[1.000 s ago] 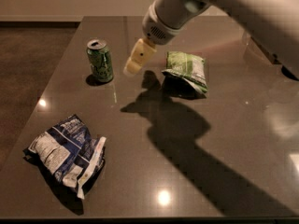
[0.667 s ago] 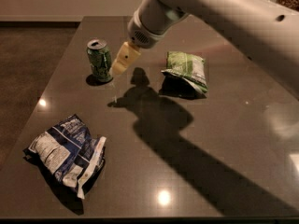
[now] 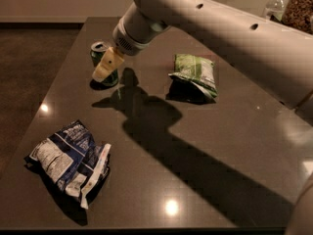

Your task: Knock green can over

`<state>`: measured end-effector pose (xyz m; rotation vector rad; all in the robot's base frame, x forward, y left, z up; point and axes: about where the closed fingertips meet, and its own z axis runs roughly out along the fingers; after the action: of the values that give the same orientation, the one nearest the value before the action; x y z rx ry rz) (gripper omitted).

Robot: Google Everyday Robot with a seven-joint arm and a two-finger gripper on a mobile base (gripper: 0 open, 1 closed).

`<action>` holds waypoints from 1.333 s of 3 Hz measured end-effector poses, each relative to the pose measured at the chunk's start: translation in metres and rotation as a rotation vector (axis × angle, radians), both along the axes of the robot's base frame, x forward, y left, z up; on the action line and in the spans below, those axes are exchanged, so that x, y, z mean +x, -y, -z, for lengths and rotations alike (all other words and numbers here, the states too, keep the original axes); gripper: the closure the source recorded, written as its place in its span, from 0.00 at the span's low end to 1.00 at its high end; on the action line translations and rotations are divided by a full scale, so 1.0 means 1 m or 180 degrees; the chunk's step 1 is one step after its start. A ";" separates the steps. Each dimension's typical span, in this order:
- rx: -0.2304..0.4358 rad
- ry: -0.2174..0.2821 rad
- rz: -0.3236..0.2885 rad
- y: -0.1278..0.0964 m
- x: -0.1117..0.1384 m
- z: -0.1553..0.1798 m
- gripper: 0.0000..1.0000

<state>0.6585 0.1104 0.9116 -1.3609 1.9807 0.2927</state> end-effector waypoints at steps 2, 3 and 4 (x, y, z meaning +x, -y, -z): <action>0.0261 -0.0013 -0.0079 -0.037 0.010 0.003 0.15; 0.0352 -0.0024 -0.0095 -0.042 0.013 0.001 0.39; 0.0431 -0.0029 -0.0131 -0.038 0.013 -0.007 0.62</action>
Offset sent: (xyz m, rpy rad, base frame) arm 0.0176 0.0509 -0.0019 0.1291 0.0104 0.0313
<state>0.6711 0.1486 0.9186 -1.3169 1.9056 0.4448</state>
